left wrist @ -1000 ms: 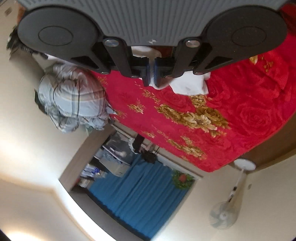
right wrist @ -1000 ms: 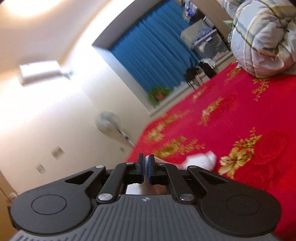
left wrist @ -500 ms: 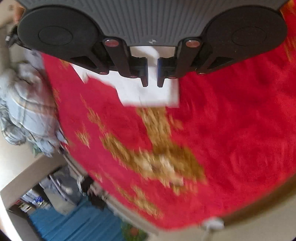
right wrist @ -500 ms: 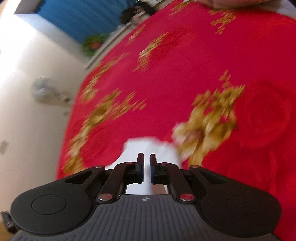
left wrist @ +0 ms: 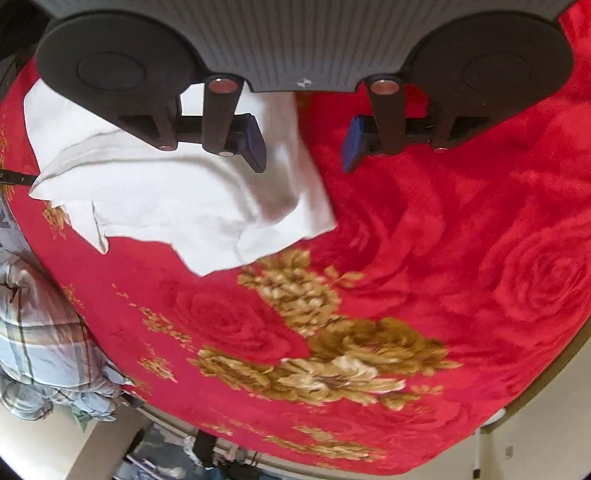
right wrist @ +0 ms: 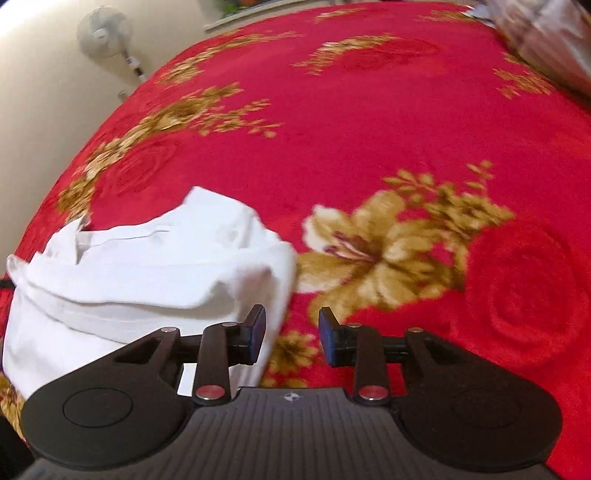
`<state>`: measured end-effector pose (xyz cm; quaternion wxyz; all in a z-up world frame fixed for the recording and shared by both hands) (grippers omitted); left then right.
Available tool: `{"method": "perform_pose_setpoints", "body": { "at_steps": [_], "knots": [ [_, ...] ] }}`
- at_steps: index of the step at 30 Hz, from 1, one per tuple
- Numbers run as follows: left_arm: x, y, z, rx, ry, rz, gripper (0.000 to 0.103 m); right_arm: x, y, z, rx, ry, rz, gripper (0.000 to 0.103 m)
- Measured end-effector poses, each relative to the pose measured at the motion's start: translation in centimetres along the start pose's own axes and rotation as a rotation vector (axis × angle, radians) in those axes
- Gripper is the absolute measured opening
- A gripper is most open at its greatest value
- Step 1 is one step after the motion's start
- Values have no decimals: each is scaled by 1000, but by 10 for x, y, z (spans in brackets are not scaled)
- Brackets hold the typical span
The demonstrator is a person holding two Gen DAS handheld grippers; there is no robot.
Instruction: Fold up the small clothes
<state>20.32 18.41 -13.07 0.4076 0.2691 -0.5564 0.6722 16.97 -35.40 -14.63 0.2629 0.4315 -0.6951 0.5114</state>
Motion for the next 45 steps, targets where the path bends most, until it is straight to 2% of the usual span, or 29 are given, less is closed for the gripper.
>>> {"method": "perform_pose_setpoints", "body": {
  "at_steps": [3, 7, 12, 13, 15, 16, 17, 18, 20, 23, 25, 29, 32, 34, 36, 39, 42, 45],
  "knots": [
    [-11, -9, 12, -25, -10, 20, 50, 0, -6, -11, 30, -10, 20, 36],
    [-19, -18, 17, -37, -25, 50, 50, -13, -13, -19, 72, 27, 9, 36],
    [-22, -27, 16, -10, 13, 103, 49, -24, -26, -21, 49, 23, 64, 36],
    [-24, -28, 16, -14, 16, 102, 47, -25, -29, -23, 47, 11, 75, 36],
    [-27, -28, 16, -17, 23, 96, 23, -28, -32, -27, 62, 4, 89, 36],
    [-28, -28, 15, -17, 32, 96, 17, -30, -33, -29, 71, 8, 94, 28],
    [-26, -29, 14, -16, 36, 109, 15, -31, -34, -30, 76, 8, 100, 20],
    [-23, -30, 13, -16, 36, 132, 14, -32, -36, -31, 74, 3, 105, 8],
    [-14, -34, 11, -7, 40, 191, 13, -31, -39, -33, 62, -24, 120, 7],
    [-6, -40, 9, 24, 38, 266, 13, -22, -48, -32, 14, -28, 199, 6],
    [-7, -43, 11, 14, -9, 290, 13, -20, -54, -28, -40, 0, 238, 6],
    [-22, -51, 6, 75, -59, 270, 13, -27, -62, -19, -141, 70, 273, 6],
    [-41, -50, 6, 67, -64, 195, 16, -45, -62, -21, -154, 111, 217, 7],
    [-47, -47, 5, 63, -103, 152, 25, -58, -59, -21, -152, 159, 160, 8],
    [-35, -43, 1, 82, -99, 160, 32, -59, -55, -17, -167, 200, 133, 11],
    [-5, -36, -4, 144, -67, 163, 35, -44, -50, -16, -191, 157, 134, 26],
    [28, -24, -1, 207, -40, 110, 35, -9, -40, -22, -195, 106, 159, 28],
    [62, -2, 10, 184, -37, 91, 35, 27, -25, -31, -217, 101, 138, 29]
  ]
}}
Point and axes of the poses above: each gripper's, at about its wrist camera, not at the fingertips, and x roughly against the way its jaws point, z to its right, y to its underside, the point moved 2 cm from there along -x, roughly the way its jaws point
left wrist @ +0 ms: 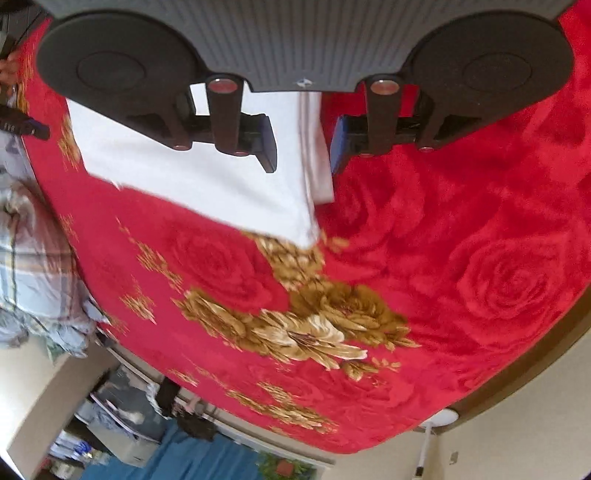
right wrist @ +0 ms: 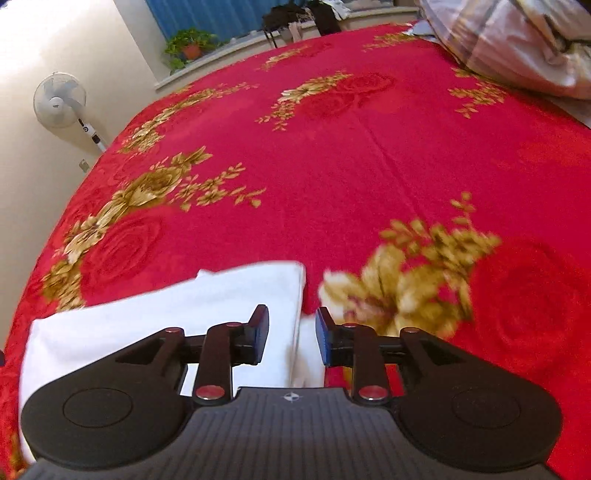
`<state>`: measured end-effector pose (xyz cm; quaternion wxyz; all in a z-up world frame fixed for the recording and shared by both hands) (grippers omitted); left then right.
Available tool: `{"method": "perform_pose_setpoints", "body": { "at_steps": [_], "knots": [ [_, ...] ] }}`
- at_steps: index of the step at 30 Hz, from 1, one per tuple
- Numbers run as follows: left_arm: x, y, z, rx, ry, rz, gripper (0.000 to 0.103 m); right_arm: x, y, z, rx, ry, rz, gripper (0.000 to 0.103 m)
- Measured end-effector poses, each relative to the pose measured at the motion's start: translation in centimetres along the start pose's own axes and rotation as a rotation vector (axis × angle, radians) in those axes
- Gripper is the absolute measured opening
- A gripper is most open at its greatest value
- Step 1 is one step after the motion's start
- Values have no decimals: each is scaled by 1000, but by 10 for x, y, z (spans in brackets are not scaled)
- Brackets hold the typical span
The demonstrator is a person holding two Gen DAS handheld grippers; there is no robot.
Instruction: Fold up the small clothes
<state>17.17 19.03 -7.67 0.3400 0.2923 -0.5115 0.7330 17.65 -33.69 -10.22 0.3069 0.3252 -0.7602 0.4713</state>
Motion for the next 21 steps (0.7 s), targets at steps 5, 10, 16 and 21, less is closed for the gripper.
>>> {"method": "perform_pose_setpoints", "body": {
  "at_steps": [5, 10, 16, 21],
  "knots": [
    [31, 54, 8, -37, -5, -15, 39, 58, 36, -5, -33, -9, 6, 36],
    [10, 100, 8, -101, -95, -70, 40, 68, 82, 5, -91, -14, 16, 36],
    [5, 110, 14, -168, -108, -67, 40, 48, 106, 5, 11, 48, -35, 38],
    [3, 110, 17, -166, -76, -74, 40, 38, 113, 6, 7, 44, -78, 38]
  ]
}}
Point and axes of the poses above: each gripper's, at about its wrist camera, not at the fingertips, and x roughly against the way its jaws point, z to its right, y to its underside, the point moved 2 cm from there along -x, roughly the way its jaws point
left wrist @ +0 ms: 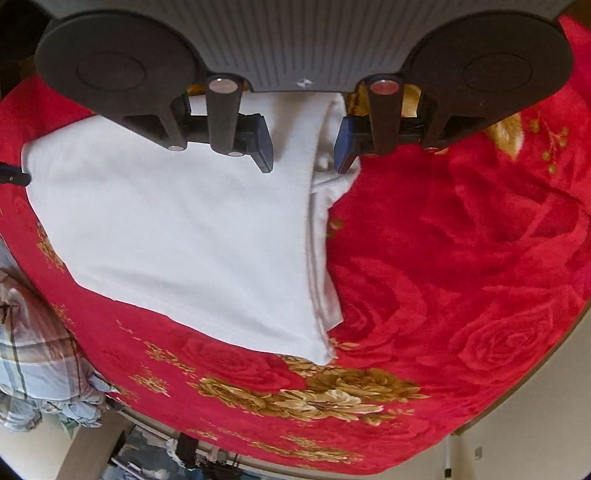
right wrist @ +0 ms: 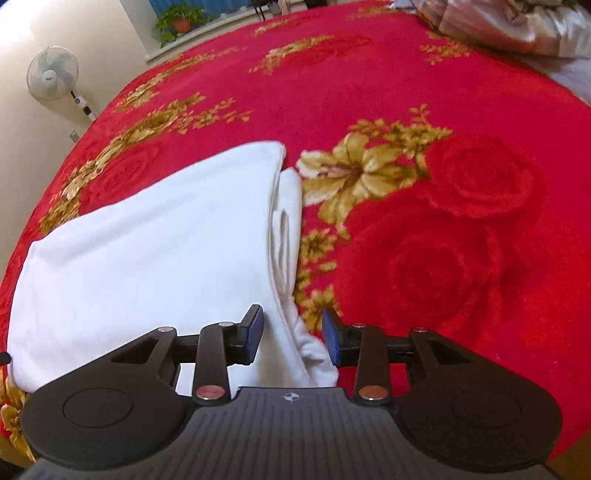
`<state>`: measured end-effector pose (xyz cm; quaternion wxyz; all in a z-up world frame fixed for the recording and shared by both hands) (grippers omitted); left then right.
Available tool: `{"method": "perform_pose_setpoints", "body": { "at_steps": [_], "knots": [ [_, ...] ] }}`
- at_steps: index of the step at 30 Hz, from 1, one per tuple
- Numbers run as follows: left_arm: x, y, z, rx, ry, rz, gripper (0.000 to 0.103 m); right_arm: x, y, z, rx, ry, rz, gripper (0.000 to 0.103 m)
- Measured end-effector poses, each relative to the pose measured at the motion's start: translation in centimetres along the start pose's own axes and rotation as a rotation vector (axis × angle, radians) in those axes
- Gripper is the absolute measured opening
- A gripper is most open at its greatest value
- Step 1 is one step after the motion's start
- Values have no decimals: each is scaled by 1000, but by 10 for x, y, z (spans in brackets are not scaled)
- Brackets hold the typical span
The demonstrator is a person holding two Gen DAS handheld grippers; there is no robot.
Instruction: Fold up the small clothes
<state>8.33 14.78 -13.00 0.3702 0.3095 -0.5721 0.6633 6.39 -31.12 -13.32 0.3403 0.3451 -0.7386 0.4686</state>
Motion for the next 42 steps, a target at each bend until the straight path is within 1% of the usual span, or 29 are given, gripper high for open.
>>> {"method": "perform_pose_setpoints", "body": {
  "at_steps": [3, 6, 7, 8, 9, 10, 12, 15, 17, 18, 20, 21, 22, 23, 24, 25, 26, 27, 28, 30, 31, 32, 34, 35, 36, 38, 39, 40, 42],
  "knots": [
    [-4, 3, 1, 4, 20, -23, 40, -4, 2, -3, 12, -14, -18, 38],
    [-11, 6, -1, 23, 29, -57, 40, -10, 7, -3, 25, 12, -46, 38],
    [-13, 8, -2, 23, 27, -67, 38, -11, 8, -2, 29, 23, -50, 35],
    [-15, 9, -3, 22, 27, -78, 22, -11, 8, -1, 24, 23, -50, 32],
    [-16, 10, -3, 19, 30, -88, 11, -9, 8, 0, 19, 12, -48, 13],
    [-15, 10, -4, 15, 38, -87, 6, -7, 8, 0, 19, -9, -46, 4],
    [-2, 7, -8, 33, 61, -40, 5, 0, 6, -1, 19, -36, -23, 3],
    [25, 4, -18, 84, 113, 42, 5, 26, -2, 5, -30, -97, 62, 3],
    [23, 9, -21, 72, 83, 8, 5, 38, -7, 12, -64, -124, 97, 3],
    [15, 13, -21, 69, 61, -40, 5, 36, -6, 15, -71, -112, 82, 3],
    [-7, 22, -20, 71, 31, -158, 7, 15, 2, 20, -89, -62, -30, 4],
    [-12, 22, -19, 59, 22, -183, 8, 2, 8, 22, -98, -43, -105, 4],
    [-11, 20, -18, 53, 12, -170, 8, -9, 13, 24, -104, -18, -167, 6],
    [-4, 15, -17, 52, 6, -120, 13, -11, 14, 23, -103, -1, -170, 8],
    [6, 9, -14, 40, 8, -56, 17, -7, 11, 20, -86, 6, -140, 10],
    [17, 4, -10, 16, 22, 11, 27, 1, 7, 15, -55, 17, -88, 10],
    [24, 1, -6, -3, 42, 55, 32, 10, 2, 11, -19, 24, -29, 12],
    [27, 0, -2, -12, 69, 74, 32, 18, -1, 6, 16, 24, 26, 18],
    [26, 0, 2, -13, 114, 65, 32, 24, -4, 0, 44, 4, 71, 21],
    [13, 4, 8, -3, 169, 5, 32, 23, -4, -6, 50, -71, 76, 21],
    [4, 7, 11, -10, 166, -35, 32, 17, -2, -8, 44, -100, 45, 21],
    [-7, 11, 14, -30, 137, -92, 32, 9, 2, -10, 45, -104, 5, 21],
    [-28, 20, 11, -58, 67, -202, 29, -14, 12, -11, 87, -34, -113, 21],
    [-26, 20, 7, -41, 81, -198, 30, -24, 17, -9, 110, 9, -168, 20],
    [-21, 16, 2, -7, 109, -185, 30, -26, 18, -8, 109, 14, -178, 20],
    [-3, 4, -13, 72, 160, -98, 38, -13, 8, -8, 77, -11, -125, 21],
    [4, -1, -22, 113, 167, -57, 41, -4, 3, -10, 80, -21, -73, 27],
    [10, -5, -31, 154, 167, -22, 45, 9, -3, -12, 92, -16, -3, 35],
    [10, -10, -49, 222, 155, 6, 46, 24, -12, -15, 108, 13, 90, 43]
  ]
}}
Point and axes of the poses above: each gripper's, at about its wrist camera, not at the fingertips, and x roughly against the way its jaws point, z to its right, y to its underside, the point moved 2 cm from there along -x, roughly the way its jaws point
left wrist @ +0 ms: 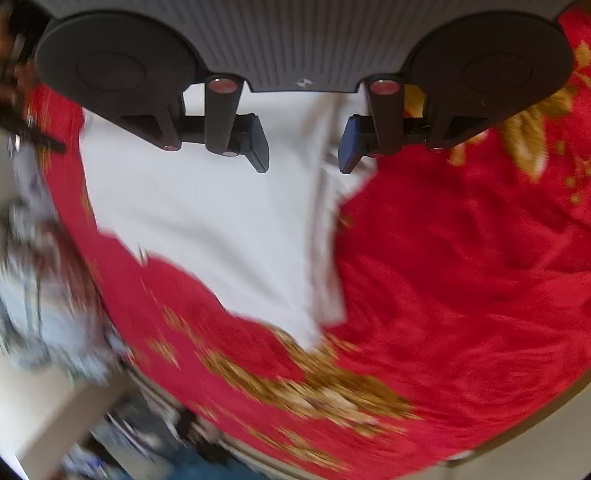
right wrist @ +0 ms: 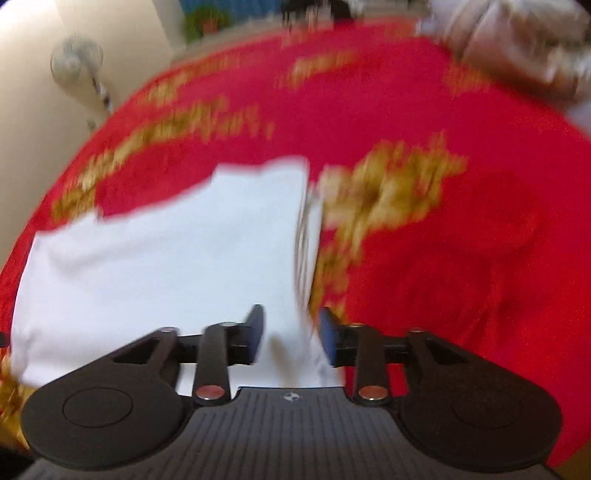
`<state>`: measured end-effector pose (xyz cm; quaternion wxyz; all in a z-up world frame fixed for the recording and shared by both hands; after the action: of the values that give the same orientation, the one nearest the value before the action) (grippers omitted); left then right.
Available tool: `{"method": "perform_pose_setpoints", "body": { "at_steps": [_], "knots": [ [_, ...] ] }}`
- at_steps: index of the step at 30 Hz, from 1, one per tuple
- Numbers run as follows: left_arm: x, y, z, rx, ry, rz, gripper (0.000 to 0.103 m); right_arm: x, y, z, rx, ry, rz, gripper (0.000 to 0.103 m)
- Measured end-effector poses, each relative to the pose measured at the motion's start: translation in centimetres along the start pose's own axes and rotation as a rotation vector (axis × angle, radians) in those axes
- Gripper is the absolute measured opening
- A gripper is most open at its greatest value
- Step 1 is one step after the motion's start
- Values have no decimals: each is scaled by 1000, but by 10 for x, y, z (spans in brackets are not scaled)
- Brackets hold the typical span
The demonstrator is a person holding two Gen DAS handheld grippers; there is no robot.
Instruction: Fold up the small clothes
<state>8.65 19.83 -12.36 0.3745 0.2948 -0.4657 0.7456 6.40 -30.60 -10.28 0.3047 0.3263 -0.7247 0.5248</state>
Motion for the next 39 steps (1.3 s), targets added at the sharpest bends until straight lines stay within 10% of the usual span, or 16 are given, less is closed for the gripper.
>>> {"method": "perform_pose_setpoints", "body": {
  "at_steps": [5, 18, 21, 23, 25, 32, 39],
  "knots": [
    [-10, -3, -25, 119, 4, -25, 67, 2, -11, 9, -53, -10, 28, 43],
    [-62, -2, -32, 102, 42, -74, 69, -6, -9, -6, -83, -65, 6, 43],
    [-62, 3, -26, 50, 27, -47, 65, -4, -9, -8, -79, -71, 9, 43],
    [-57, 5, -22, 17, 38, -36, 31, -4, -10, -8, -80, -70, 14, 43],
    [-49, 4, -21, 35, 75, -23, 25, -2, -11, -6, -85, -68, 19, 43],
    [-55, 6, -31, 90, 114, -81, 46, -3, -10, -5, -86, -56, 13, 43],
    [-70, 6, -31, 93, 122, -77, 44, -6, -10, -10, -75, -53, 11, 43]
  ]
}}
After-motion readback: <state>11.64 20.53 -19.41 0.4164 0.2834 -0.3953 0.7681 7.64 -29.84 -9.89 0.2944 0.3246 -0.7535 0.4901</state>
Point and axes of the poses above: each gripper's, at about its wrist camera, not at the fingertips, and x roughly against the way its jaws point, z to its right, y to its underside, the point moved 2 cm from there along -x, roughly the way its jaws point
